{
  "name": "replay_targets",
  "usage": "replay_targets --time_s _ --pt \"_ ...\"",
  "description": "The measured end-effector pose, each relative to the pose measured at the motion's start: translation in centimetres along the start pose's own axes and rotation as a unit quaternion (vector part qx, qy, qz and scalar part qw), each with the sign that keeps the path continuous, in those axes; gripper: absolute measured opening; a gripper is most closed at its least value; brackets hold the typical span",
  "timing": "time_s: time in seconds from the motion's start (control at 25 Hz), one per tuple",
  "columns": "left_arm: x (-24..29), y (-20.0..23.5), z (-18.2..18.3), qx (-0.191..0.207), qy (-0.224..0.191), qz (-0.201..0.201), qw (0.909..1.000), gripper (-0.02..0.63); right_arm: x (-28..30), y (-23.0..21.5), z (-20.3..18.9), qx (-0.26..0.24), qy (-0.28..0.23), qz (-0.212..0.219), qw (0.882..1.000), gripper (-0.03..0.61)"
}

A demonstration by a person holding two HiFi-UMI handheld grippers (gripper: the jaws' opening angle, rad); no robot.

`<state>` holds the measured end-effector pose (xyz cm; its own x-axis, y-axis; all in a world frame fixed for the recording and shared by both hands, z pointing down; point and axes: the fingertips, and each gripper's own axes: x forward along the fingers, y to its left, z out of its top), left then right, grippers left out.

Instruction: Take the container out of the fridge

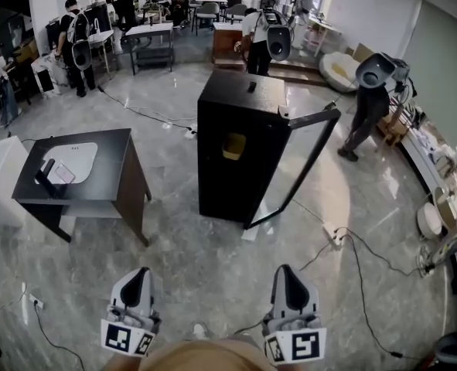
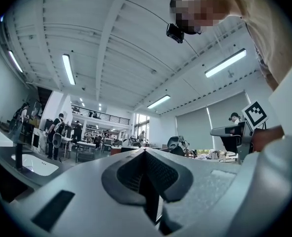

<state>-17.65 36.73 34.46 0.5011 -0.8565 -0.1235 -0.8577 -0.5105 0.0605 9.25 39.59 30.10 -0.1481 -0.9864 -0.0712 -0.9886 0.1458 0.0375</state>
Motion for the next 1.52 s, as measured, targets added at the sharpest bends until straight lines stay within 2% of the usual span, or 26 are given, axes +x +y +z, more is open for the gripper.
replay_targets --time_s 0.32,0.6,0.92,1.24,1.52 --pt "-0.5 3.4 -0.9 -0.011 0.003 -0.005 0.9999 0.002 -0.5 1.1 -0.5 -0.008 0.007 -0.027 1.0 0.003" --pt "-0.1 3.5 -1.4 -0.021 0.005 -0.027 0.9994 0.002 0.1 2.1 -0.1 -0.015 0.008 -0.032 0.999 0.003" --pt "0.7 3.8 -1.4 -0.013 0.007 -0.033 0.9994 0.002 1.1 2.1 -0.8 -0.01 0.008 -0.031 0.999 0.003" --pt "2.7 3.4 -1.8 -0.006 0.009 -0.028 0.9995 0.002 2.9 0.6 -1.7 0.0 0.009 -0.025 1.0 0.003" --pt "6.8 2.4 -2.2 -0.001 0.012 -0.027 0.9996 0.002 6.3 -2.5 -2.3 0.008 0.005 -0.016 1.0 0.003"
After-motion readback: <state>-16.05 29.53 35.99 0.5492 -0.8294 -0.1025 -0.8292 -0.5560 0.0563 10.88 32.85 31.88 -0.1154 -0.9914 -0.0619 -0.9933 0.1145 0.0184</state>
